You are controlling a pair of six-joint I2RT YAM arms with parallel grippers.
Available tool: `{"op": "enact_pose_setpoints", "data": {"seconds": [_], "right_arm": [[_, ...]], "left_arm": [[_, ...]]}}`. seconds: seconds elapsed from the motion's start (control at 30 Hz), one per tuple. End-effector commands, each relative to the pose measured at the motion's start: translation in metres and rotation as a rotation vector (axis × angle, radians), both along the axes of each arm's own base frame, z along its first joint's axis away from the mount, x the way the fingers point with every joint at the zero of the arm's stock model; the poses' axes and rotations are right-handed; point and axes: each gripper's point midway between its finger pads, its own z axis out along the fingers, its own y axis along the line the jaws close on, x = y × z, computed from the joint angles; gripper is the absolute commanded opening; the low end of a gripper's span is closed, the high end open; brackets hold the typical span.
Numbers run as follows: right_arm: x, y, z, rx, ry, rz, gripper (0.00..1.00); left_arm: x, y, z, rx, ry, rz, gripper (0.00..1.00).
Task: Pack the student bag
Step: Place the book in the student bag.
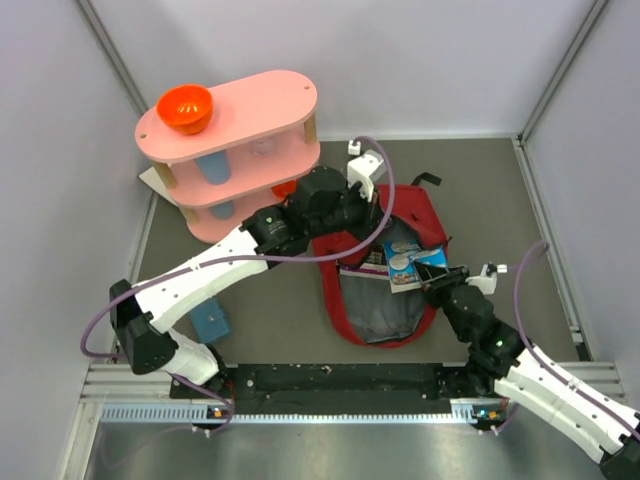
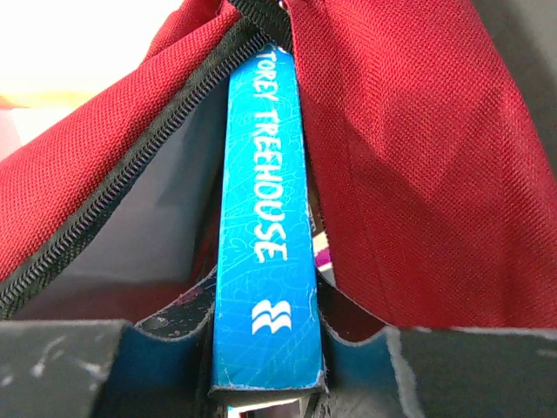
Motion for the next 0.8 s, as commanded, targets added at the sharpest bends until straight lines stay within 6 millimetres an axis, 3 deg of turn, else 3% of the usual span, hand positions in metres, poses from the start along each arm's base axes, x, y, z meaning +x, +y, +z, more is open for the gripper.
{"op": "enact_pose_setpoints", "data": {"seconds": [0.0,0.2,0.23,0.33,0.47,0.57,0.67,0.77], "right_arm": [[0.023,-0.025,0.060,0.063,-0.122,-0.196,0.00],[0.023,0.027,0.076,0.122,-0.121,0.027,0.00],[0.025,0.033,0.065,0.119,-0.096,0.044,0.00],[0.026,0.045,0.068,0.199,-0.115,0.081,0.00],[0.033,0.063,0.063,0.143,-0.091,0.136,0.00],[0.039,0.062,0.064,0.131,-0.099,0.114,0.00],[0.048,0.054,0.057,0.106,-0.094,0.048,0.15],[0.060,0.047,0.043,0.050,-0.069,-0.027,0.16]], "left_arm": [[-0.026,-0.026,0.049,-0.138,-0.067,-0.082,0.00],[-0.023,-0.031,0.043,-0.145,-0.045,-0.062,0.00],[-0.023,-0.030,0.044,-0.145,-0.049,-0.065,0.00],[-0.024,-0.029,0.047,-0.152,-0.053,-0.065,0.00],[-0.023,-0.028,0.043,-0.136,-0.053,-0.059,0.00],[-0.022,-0.024,0.045,-0.131,-0.060,-0.044,0.00],[-0.021,-0.018,0.045,-0.130,-0.067,-0.026,0.00],[-0.023,-0.017,0.044,-0.137,-0.055,-0.031,0.00]]}}
